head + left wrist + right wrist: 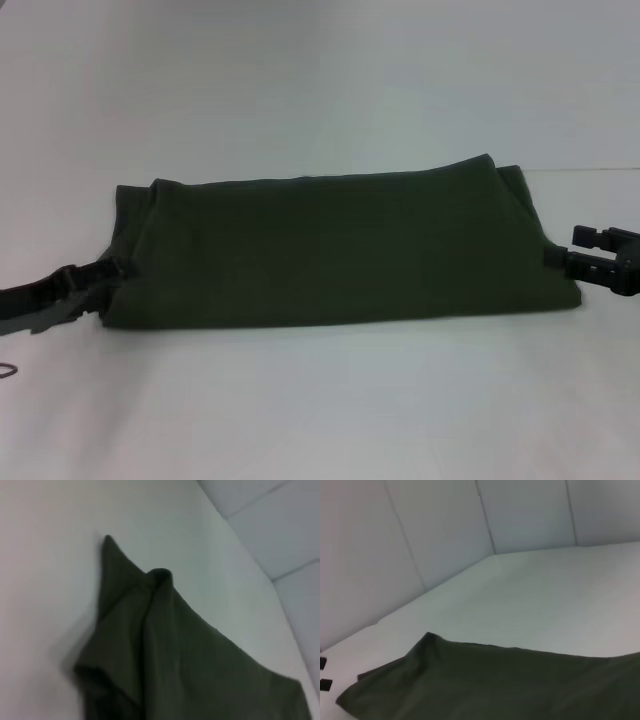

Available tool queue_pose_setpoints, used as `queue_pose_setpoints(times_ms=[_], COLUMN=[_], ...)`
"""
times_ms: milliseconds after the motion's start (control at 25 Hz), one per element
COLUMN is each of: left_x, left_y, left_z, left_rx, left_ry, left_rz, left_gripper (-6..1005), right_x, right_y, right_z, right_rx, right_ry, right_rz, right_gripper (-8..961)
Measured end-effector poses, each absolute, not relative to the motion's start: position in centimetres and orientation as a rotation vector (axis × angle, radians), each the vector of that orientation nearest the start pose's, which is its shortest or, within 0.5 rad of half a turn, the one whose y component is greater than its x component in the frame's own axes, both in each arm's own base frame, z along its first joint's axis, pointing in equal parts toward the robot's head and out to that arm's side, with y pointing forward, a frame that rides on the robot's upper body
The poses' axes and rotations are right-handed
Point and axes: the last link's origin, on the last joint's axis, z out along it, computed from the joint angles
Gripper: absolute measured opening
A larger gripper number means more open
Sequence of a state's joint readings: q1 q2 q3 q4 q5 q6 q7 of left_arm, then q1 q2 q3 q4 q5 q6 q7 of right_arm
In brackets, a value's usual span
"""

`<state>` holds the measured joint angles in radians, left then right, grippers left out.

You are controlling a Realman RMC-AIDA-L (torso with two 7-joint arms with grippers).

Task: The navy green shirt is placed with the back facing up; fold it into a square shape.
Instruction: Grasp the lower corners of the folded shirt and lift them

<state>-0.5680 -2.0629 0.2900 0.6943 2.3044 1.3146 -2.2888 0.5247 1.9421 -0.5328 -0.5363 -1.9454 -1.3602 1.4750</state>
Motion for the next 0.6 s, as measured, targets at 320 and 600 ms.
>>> queue_pose_setpoints(times_ms=[320, 600], left_x=[-32.3, -32.8], left_y=[37.8, 38.1], left_z=[3.8, 3.3], left_rx=[-2.013, -2.041], left_ry=[-1.510, -1.430], left_rz=[-0.530, -0.403], left_gripper=[903, 904], right_x=[32.0, 32.5], right_y=[36.1, 36.1], right_z=[6.5, 6.7], right_rx=[-2.319, -2.293], right_ry=[0.909, 0.938], right_rz=[0.658, 0.650], right_gripper=[748, 748])
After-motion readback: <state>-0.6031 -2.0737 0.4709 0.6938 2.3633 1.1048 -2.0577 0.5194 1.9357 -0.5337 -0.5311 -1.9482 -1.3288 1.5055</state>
